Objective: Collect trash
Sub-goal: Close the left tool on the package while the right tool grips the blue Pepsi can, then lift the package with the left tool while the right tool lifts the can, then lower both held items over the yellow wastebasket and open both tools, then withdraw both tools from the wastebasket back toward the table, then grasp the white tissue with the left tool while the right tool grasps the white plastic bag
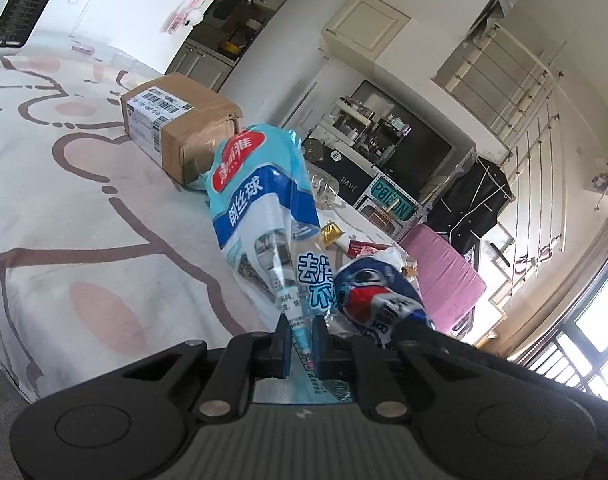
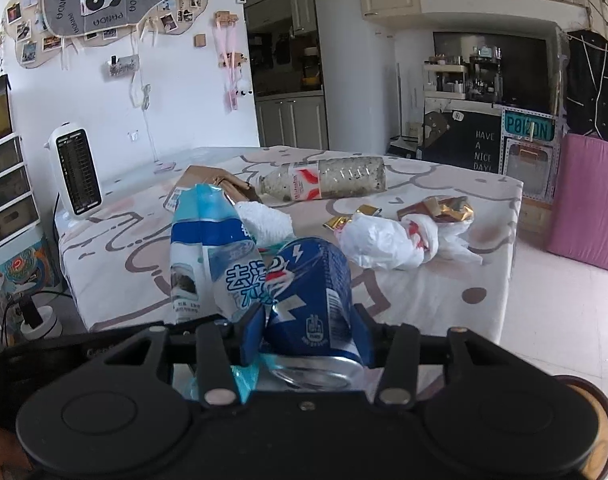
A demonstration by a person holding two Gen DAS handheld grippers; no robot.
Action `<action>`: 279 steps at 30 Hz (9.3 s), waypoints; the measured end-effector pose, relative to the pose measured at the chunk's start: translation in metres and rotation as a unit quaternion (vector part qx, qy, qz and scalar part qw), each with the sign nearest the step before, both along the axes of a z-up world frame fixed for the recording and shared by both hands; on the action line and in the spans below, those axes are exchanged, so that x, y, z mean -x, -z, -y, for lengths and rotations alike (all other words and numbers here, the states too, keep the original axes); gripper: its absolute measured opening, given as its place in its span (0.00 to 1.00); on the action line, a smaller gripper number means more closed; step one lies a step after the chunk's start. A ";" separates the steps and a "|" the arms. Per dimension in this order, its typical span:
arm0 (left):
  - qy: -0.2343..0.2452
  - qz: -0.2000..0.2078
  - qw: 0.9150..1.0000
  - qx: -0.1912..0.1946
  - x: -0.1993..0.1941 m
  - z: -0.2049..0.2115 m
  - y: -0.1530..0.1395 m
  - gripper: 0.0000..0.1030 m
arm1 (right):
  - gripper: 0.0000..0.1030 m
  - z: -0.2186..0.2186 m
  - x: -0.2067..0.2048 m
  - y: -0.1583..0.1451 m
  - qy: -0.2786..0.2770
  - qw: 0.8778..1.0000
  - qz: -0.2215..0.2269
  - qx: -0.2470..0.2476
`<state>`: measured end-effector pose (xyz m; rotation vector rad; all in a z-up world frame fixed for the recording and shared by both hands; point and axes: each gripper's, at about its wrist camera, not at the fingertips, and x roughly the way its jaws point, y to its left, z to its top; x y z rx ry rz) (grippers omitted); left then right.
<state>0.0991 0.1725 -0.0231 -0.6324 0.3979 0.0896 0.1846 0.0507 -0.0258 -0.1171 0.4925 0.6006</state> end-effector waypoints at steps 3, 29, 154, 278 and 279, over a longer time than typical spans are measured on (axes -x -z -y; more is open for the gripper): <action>-0.002 -0.003 1.000 -0.004 -0.002 -0.001 0.000 0.10 | 0.51 -0.012 -0.014 0.000 -0.001 1.000 -0.020 0.019; -0.004 0.002 1.000 -0.007 0.013 -0.002 -0.006 0.08 | 0.49 0.021 0.025 -0.014 -0.019 1.000 -0.015 -0.005; 0.479 -0.391 0.741 -0.261 -0.347 0.342 0.201 0.10 | 0.37 0.332 -0.154 0.159 0.322 0.917 -0.228 -0.059; 0.116 0.007 0.962 -0.246 -0.065 -0.054 -0.024 1.00 | 1.00 0.093 0.010 -0.026 0.192 0.978 0.043 -0.073; 0.114 0.008 0.962 -0.247 -0.065 -0.060 -0.019 1.00 | 1.00 0.087 0.007 -0.025 0.188 0.978 0.039 -0.075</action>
